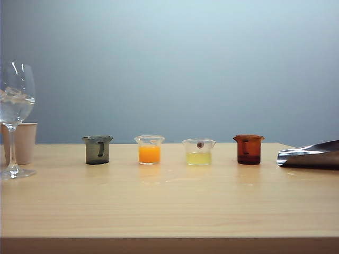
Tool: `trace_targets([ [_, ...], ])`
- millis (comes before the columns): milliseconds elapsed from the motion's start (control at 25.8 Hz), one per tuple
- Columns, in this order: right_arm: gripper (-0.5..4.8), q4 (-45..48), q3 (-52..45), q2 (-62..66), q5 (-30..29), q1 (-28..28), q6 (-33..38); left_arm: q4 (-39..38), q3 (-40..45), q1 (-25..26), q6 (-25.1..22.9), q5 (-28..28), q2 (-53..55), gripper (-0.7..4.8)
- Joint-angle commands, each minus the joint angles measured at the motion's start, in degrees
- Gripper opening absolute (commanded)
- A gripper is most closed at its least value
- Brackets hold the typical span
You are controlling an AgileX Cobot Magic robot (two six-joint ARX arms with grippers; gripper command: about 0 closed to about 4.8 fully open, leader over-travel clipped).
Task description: Pick up the first measuring cup from the left, pour the coconut rum inside into the goblet, and finally put the measuring cup back in its original place.
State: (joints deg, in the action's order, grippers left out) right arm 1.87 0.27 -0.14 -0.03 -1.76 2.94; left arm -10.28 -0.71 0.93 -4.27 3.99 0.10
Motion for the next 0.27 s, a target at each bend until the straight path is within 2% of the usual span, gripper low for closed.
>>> trace_targets([
  [39,0.02,-0.02,-0.22,0.24,-0.07,0.04,0.07,0.09,0.17,-0.02,0.04,-0.22,0.00,0.04],
  [272,0.02,-0.07,-0.22,0.24,-0.07,0.17,0.07,0.09,0.17,-0.04,0.04,-0.20,0.00,0.04],
])
